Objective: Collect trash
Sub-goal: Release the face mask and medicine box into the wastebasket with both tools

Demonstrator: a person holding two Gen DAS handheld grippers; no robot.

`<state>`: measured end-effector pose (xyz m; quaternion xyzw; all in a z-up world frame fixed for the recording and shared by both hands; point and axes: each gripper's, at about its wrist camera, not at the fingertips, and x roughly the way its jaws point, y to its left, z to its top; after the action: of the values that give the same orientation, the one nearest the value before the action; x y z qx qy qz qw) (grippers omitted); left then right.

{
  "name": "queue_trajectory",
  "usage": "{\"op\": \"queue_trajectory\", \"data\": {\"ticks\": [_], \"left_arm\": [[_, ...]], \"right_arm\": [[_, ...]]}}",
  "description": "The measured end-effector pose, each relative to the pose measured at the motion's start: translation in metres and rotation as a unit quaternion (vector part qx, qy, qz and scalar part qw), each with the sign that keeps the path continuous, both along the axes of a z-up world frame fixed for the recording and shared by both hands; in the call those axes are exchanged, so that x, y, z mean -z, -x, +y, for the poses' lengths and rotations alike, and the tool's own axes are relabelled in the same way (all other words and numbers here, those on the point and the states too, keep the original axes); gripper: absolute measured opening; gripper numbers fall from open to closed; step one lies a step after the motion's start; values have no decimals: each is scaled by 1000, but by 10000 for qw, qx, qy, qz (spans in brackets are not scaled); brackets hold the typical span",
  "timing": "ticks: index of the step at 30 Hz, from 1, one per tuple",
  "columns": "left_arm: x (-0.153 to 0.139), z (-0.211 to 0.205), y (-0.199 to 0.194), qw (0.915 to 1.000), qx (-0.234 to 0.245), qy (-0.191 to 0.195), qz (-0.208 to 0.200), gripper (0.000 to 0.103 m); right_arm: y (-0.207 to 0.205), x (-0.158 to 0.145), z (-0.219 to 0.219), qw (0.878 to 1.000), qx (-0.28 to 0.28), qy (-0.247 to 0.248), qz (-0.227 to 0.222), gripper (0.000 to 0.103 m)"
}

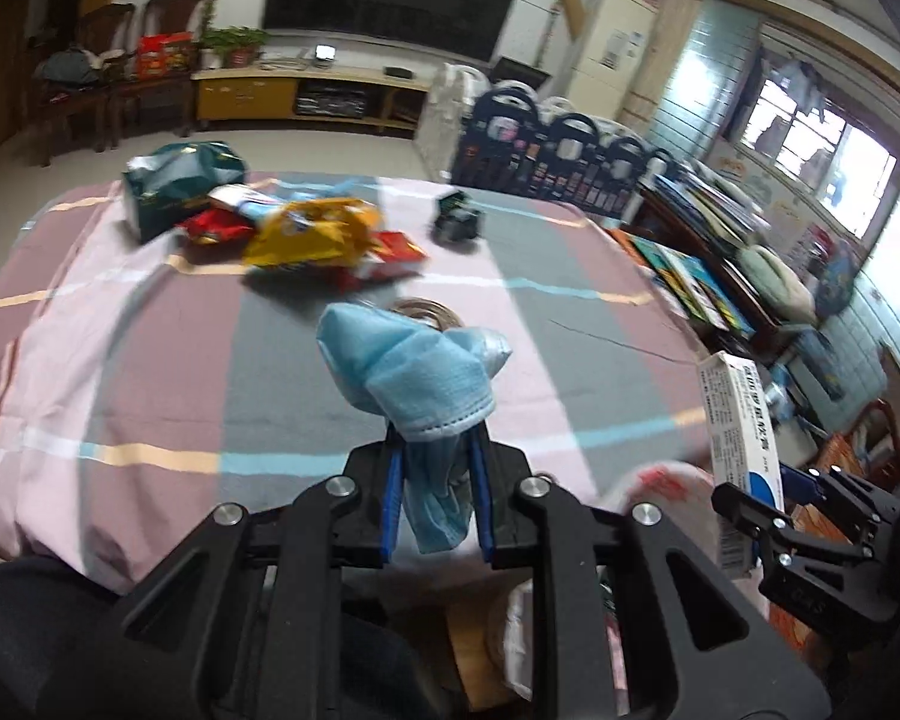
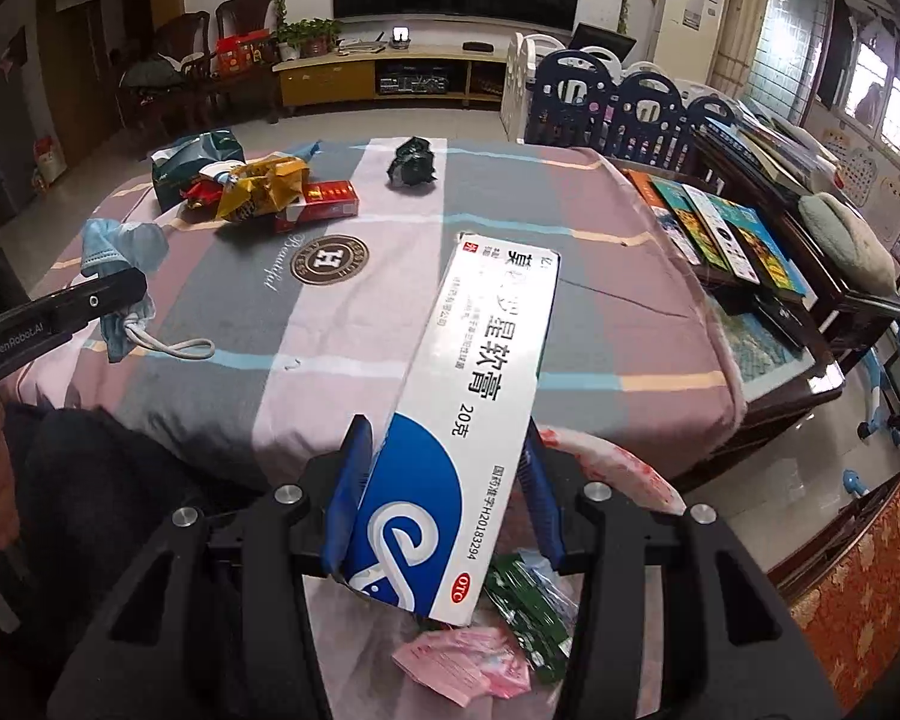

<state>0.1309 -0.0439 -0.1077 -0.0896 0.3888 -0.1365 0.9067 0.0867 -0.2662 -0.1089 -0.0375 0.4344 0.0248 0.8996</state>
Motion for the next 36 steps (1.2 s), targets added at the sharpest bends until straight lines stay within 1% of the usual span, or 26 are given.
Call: {"op": "queue_trajectory", "data": {"ticks": [5,7,9,11,12,13,14,15,17,19,21,22,23,24,25,26,27,28,31,34,36], "left_arm": [[-3,-40,20,9979,652,22,45,20],[-3,-57,30,9957,921,-1,44,20],[-2,-76,42,9926,1201,-154,13,20],[3,-92,48,9889,1460,-262,55,20],[7,-98,49,9873,1558,-289,102,20],[11,-103,50,9859,1637,-315,158,20],[16,-110,50,9839,1738,-334,249,20],[21,-116,49,9818,1838,-330,346,20],[35,-126,46,9783,1973,-362,510,21],[49,-139,44,9736,2141,-444,662,21],[59,-154,45,9656,2458,-414,741,21],[63,-162,47,9598,2668,-379,790,21],[68,-170,50,9534,2864,-384,870,22],[73,-177,52,9477,3019,-460,926,27],[77,-183,55,9443,3114,-568,897,33],[79,-187,58,9423,3170,-662,855,55],[80,-188,59,9424,3161,-709,839,75],[78,-186,58,9446,3109,-694,793,80],[68,-168,52,9560,2826,-415,664,88],[60,-139,35,9732,2220,-250,546,90],[55,-109,18,9854,1623,-37,515,91]], "right_arm": [[28,17,-46,9982,453,-141,367,48],[37,31,-57,9965,583,-173,578,48],[46,48,-63,9946,648,-157,792,48],[49,67,-68,9909,700,-187,1133,49],[48,78,-71,9876,775,-232,1346,53],[47,83,-75,9849,907,-276,1448,57],[47,86,-82,9827,1089,-355,1456,67],[46,84,-91,9801,1324,-516,1387,73],[45,76,-108,9742,1697,-833,1232,75],[45,63,-127,9666,2169,-958,974,75],[46,50,-142,9601,2508,-992,734,76],[47,45,-146,9577,2611,-1021,648,76],[47,41,-150,9560,2673,-1046,601,77],[47,37,-153,9552,2703,-1062,575,77],[47,35,-153,9550,2714,-1064,549,77],[47,34,-152,9558,2699,-1045,527,77],[47,33,-150,9569,2673,-1016,516,77],[45,32,-146,9584,2633,-978,517,77],[39,36,-137,9609,2524,-974,597,77],[36,38,-127,9626,2435,-997,654,77],[33,38,-119,9650,2358,-937,659,77]]}}
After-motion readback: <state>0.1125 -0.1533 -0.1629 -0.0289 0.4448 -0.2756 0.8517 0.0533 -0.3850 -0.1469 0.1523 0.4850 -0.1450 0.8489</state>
